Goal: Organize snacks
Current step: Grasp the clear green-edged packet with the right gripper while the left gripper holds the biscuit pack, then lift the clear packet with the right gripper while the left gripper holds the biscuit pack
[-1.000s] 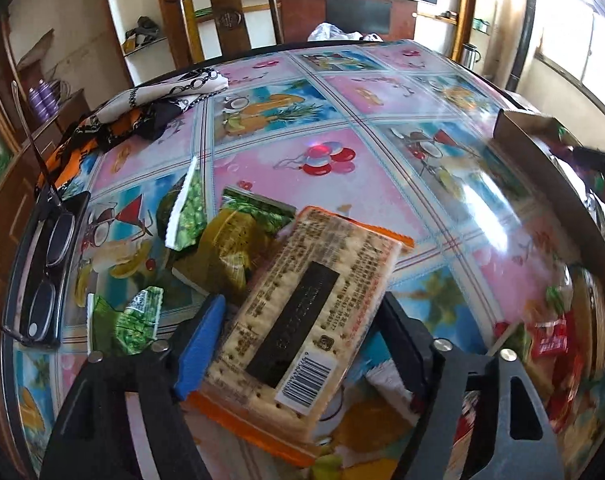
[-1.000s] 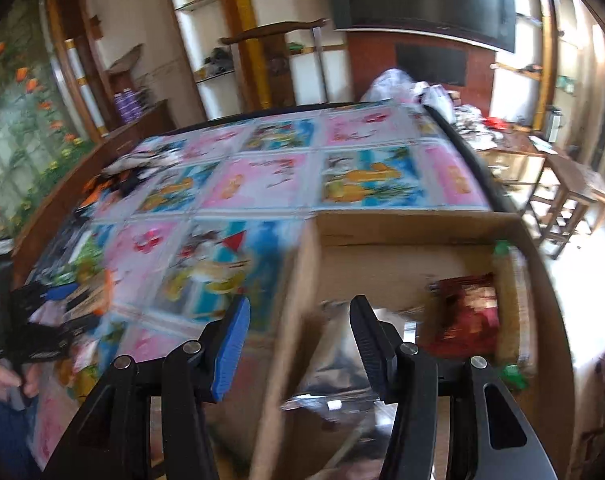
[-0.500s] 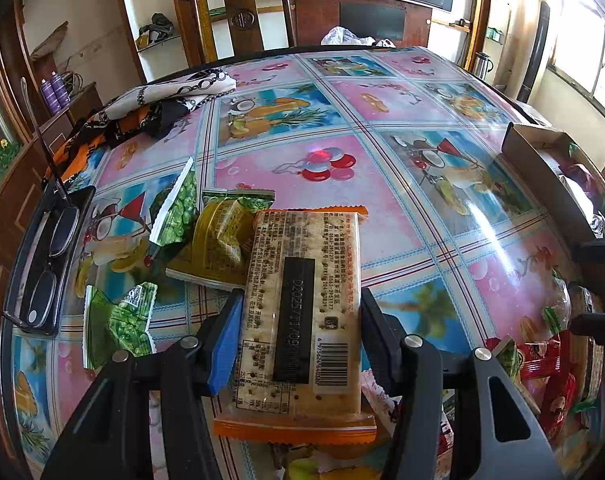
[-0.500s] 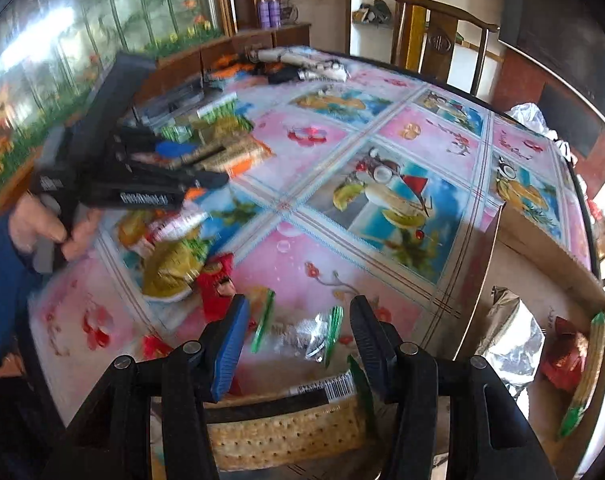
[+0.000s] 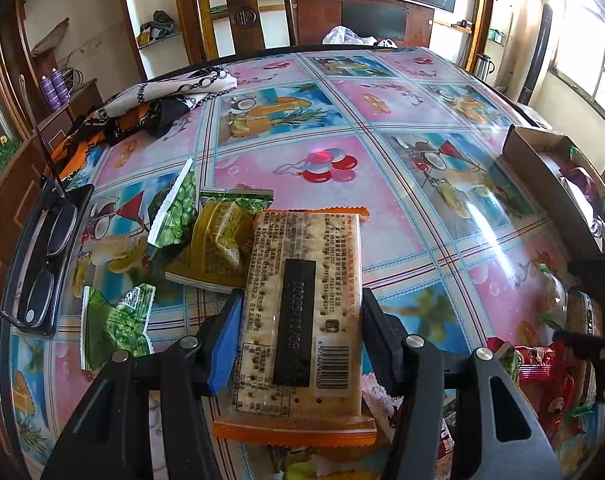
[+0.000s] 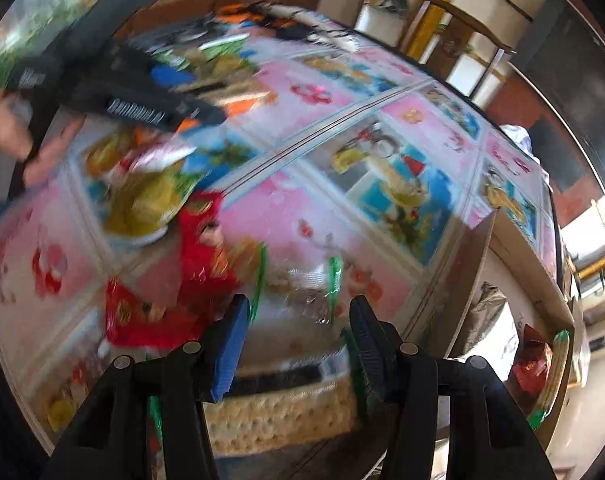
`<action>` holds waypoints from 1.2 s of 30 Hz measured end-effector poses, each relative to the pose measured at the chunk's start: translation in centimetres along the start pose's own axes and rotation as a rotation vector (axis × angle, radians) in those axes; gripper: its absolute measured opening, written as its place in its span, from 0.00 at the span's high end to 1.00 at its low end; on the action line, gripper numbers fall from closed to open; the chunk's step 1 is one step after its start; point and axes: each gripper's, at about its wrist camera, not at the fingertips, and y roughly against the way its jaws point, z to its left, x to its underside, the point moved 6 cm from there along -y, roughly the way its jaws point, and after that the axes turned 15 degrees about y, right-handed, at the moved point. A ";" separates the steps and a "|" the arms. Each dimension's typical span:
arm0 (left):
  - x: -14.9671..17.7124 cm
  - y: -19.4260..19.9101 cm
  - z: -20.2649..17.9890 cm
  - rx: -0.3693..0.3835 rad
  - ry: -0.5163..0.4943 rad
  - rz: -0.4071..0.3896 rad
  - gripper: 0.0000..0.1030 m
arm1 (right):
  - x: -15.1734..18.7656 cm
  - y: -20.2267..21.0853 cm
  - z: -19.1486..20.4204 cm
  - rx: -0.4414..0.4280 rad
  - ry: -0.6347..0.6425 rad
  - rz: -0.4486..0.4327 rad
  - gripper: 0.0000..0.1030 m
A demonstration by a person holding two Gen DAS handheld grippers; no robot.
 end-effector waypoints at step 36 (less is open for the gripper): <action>-0.3 -0.3 -0.5 0.008 0.022 -0.031 0.48 | -4.7 0.6 -2.6 0.052 -0.247 -0.117 0.74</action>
